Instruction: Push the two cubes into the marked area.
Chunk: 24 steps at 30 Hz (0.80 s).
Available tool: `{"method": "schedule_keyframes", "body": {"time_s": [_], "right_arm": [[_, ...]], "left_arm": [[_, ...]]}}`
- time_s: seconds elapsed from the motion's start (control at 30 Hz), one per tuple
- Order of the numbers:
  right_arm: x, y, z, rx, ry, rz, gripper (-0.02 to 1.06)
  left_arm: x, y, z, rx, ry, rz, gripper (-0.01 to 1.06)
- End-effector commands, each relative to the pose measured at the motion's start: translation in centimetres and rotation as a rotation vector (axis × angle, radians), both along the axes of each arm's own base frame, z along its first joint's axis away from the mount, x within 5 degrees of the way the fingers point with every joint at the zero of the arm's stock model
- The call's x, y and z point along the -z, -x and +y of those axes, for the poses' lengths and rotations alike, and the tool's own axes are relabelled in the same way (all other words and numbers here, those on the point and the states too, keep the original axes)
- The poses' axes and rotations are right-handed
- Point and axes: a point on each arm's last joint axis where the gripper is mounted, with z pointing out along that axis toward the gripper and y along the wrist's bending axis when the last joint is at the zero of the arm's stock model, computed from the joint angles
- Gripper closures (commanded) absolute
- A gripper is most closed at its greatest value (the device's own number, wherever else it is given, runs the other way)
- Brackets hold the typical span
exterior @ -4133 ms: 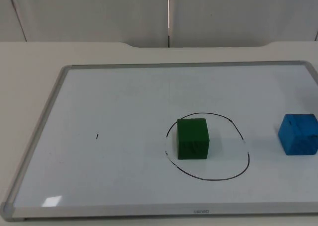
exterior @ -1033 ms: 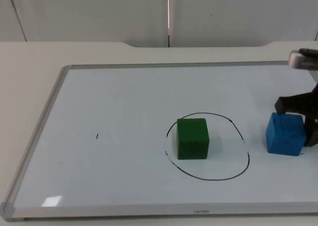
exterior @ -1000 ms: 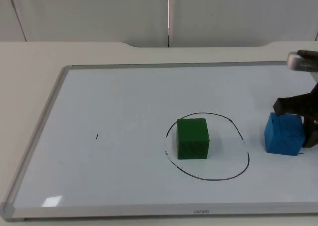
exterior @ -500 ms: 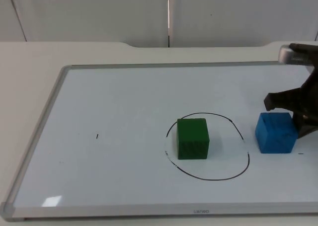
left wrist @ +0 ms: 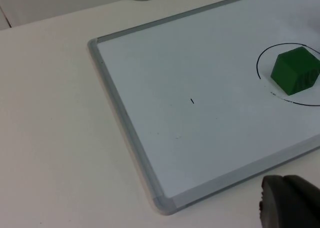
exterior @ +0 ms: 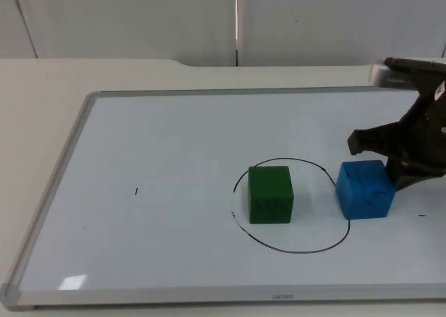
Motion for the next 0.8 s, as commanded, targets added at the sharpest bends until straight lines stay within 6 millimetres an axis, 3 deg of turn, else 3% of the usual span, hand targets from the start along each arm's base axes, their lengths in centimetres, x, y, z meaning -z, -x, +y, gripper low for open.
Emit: {"method": "schedule_keyframes", "body": {"time_s": [0.0,0.47,0.77], "right_arm": [[-0.2,-0.1,0.3,0.002,-0.010,-0.012,1.05],[-0.2,0.0,0.4,0.016,-0.022,-0.005,1.05],[-0.2,0.4,1.7,-0.024,-0.024,-0.013,1.05]], "left_arm": [[0.1,0.0,0.0,-0.002,0.002,-0.009,1.05],[0.1,0.0,0.0,-0.002,0.002,-0.009,1.05],[0.1,0.0,0.0,-0.002,0.002,-0.009,1.05]]}}
